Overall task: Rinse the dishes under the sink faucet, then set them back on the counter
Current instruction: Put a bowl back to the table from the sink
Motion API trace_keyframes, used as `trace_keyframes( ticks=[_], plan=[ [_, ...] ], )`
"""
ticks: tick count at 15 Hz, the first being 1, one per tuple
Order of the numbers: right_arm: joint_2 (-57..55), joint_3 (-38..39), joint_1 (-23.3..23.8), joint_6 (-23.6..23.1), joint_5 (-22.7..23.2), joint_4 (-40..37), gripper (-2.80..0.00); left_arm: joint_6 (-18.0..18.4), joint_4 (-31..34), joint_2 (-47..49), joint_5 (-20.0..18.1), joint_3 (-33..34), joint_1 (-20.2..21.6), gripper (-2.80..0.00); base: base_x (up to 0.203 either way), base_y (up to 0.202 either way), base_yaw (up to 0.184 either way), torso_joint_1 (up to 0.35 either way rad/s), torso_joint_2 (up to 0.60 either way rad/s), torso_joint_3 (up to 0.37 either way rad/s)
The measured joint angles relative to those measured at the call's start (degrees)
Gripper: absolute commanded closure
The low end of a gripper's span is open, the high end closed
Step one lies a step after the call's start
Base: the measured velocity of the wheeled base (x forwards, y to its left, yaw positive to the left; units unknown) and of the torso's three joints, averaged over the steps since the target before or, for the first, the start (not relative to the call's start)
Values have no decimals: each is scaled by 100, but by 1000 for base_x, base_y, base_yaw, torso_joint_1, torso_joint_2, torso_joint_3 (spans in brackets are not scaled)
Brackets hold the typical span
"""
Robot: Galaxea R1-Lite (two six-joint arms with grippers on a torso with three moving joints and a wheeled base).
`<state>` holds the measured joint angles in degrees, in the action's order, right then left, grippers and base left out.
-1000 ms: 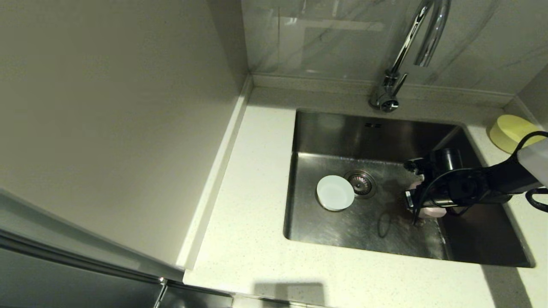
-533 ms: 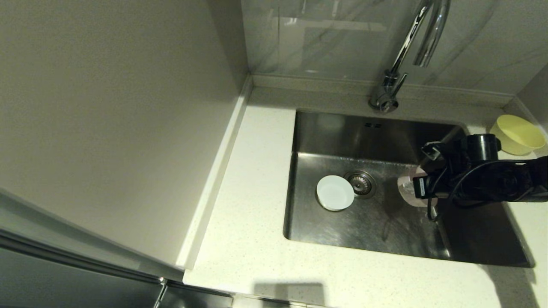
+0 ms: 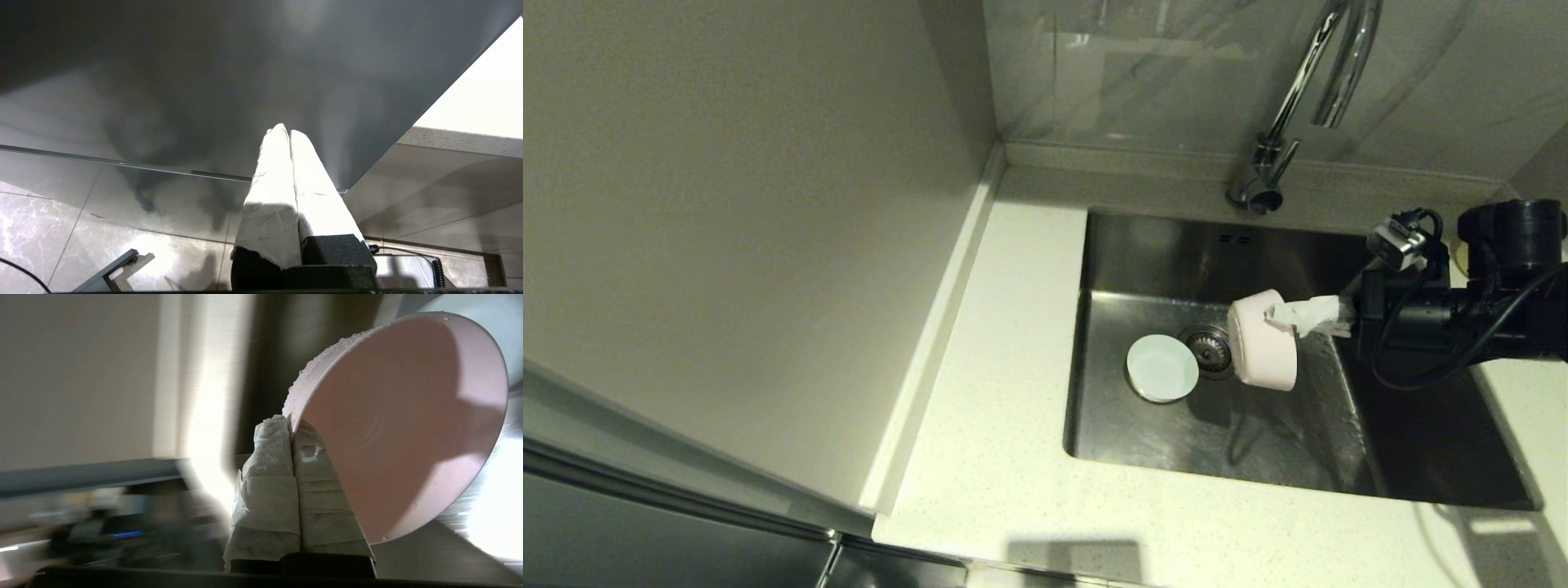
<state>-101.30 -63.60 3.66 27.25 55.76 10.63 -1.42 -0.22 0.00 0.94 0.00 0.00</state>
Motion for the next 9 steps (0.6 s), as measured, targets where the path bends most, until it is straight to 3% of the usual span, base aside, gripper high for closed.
trace_keyframes(
  ticks=[3,6,9],
  plan=[
    [225,-453,-102,2371,405,31,0,4,-2,0,0,0,0,0,0,0,0,0,0,0],
    [298,-1220,-138,5565,482,518,0,4,0,0,2,0,-2,0,0,0,0,0,0,0],
    [335,-1729,-149,8715,512,1720,0,2,-2,0,2,0,0,0,0,0,0,0,0,0]
  ],
)
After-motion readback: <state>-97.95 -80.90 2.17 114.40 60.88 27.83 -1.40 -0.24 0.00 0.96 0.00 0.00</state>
